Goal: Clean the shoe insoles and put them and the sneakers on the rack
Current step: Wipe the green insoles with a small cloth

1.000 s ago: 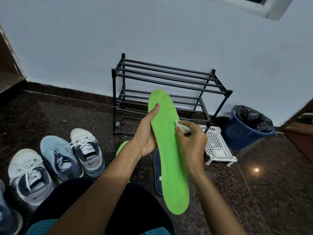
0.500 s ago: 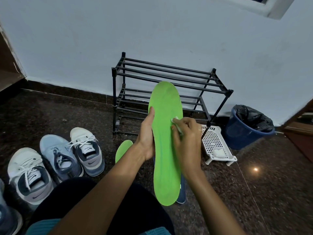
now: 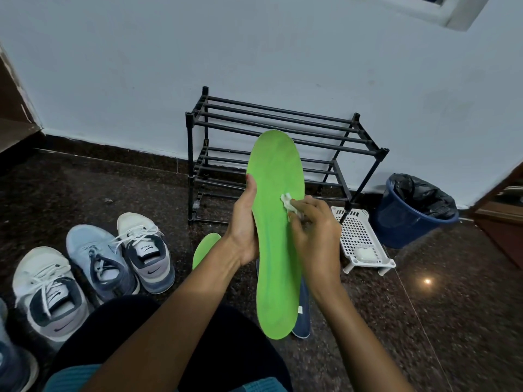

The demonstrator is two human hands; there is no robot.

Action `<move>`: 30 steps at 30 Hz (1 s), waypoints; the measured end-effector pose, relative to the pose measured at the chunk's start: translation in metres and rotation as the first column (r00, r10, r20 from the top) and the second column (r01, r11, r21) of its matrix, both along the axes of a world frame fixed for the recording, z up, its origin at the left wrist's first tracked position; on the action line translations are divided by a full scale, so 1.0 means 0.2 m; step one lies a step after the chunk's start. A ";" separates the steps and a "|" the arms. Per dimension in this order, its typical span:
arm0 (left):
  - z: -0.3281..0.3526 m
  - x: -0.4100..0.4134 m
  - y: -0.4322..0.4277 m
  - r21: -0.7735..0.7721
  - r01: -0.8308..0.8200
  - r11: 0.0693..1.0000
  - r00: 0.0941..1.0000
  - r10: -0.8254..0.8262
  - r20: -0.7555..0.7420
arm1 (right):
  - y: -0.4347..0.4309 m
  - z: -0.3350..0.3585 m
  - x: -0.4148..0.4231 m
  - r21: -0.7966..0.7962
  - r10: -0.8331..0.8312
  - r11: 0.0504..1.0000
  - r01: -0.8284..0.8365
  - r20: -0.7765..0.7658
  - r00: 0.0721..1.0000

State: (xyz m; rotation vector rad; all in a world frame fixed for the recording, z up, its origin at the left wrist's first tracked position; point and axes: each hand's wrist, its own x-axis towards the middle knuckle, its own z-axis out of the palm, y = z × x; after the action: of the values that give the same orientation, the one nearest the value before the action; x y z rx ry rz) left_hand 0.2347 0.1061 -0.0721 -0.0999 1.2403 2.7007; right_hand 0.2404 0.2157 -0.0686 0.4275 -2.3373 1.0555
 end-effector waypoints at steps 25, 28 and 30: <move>-0.03 -0.01 0.00 -0.008 0.003 1.000 0.999 -0.003 0.044 | 0.01 -0.01 -0.05 0.022 0.076 0.997 -0.076 0.005 0.997; -0.03 -0.01 0.01 -0.017 0.009 1.000 1.000 -0.009 0.018 | 0.03 0.04 -0.12 -0.027 0.011 1.000 -0.011 0.006 1.000; -0.03 0.00 0.02 -0.019 0.015 1.000 1.000 -0.015 0.015 | 0.03 0.06 -0.17 -0.080 -0.024 0.996 0.025 0.011 1.000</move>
State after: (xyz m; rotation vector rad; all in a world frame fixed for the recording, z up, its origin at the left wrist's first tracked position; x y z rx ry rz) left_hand 0.2340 0.1093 -0.0778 -0.1125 1.2583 2.6705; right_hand 0.2071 0.2226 -0.0572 0.3627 -2.2946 1.1377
